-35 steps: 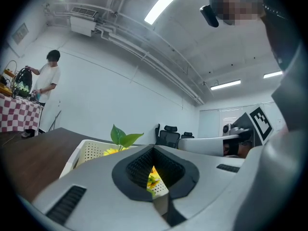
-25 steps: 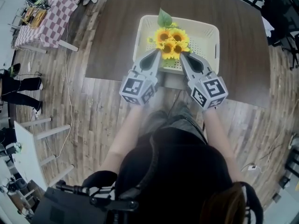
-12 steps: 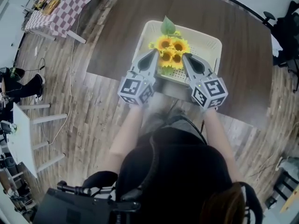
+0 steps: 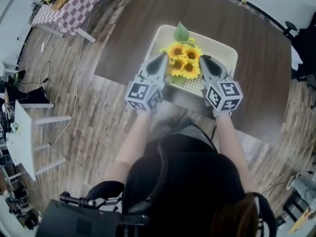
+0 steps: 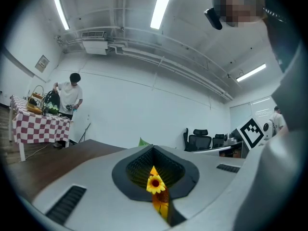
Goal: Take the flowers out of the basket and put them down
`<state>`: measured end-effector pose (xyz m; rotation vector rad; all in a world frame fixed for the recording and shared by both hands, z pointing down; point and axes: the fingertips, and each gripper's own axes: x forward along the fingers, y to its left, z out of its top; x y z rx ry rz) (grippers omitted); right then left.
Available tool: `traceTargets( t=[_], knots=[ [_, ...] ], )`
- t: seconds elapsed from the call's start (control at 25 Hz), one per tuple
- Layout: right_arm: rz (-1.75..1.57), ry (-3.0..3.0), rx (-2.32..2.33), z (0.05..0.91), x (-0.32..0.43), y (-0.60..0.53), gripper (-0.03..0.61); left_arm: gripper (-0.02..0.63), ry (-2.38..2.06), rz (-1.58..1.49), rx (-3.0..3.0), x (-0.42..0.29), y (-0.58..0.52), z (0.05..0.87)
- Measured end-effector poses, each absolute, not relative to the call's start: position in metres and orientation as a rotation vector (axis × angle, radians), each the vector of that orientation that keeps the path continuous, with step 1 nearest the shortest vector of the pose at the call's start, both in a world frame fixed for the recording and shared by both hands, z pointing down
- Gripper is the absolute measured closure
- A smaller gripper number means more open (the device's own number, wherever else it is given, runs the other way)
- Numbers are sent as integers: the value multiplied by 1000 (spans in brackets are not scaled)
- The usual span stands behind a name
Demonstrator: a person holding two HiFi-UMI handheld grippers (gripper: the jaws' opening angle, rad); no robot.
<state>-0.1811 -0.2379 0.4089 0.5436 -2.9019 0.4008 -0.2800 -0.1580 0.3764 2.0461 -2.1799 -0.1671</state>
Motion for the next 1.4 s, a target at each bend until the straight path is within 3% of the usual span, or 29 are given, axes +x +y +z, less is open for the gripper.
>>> traceTargets(
  t=[0.24,0.92,1.0,1.16,1.4],
  knots=[
    [518,-2829,598,432,-184,-252,472,601,-2191,-170,2028,-289,-156,377],
    [939,-2628,508,485,-198,-268,468,601,-2228,-162,1979,-307,-154,379],
    [997,-2618,471,487,-202,-266,431,601,-2227,-159,1978,-310,-152,379],
    [1159,-2589,372,488,-208,-258,431,601,-2222,-155,1984,-313,-154,378],
    [1262,-2586,302,487,-211,-255,546,601,-2207,-128,2010,-309,-162,377]
  ],
)
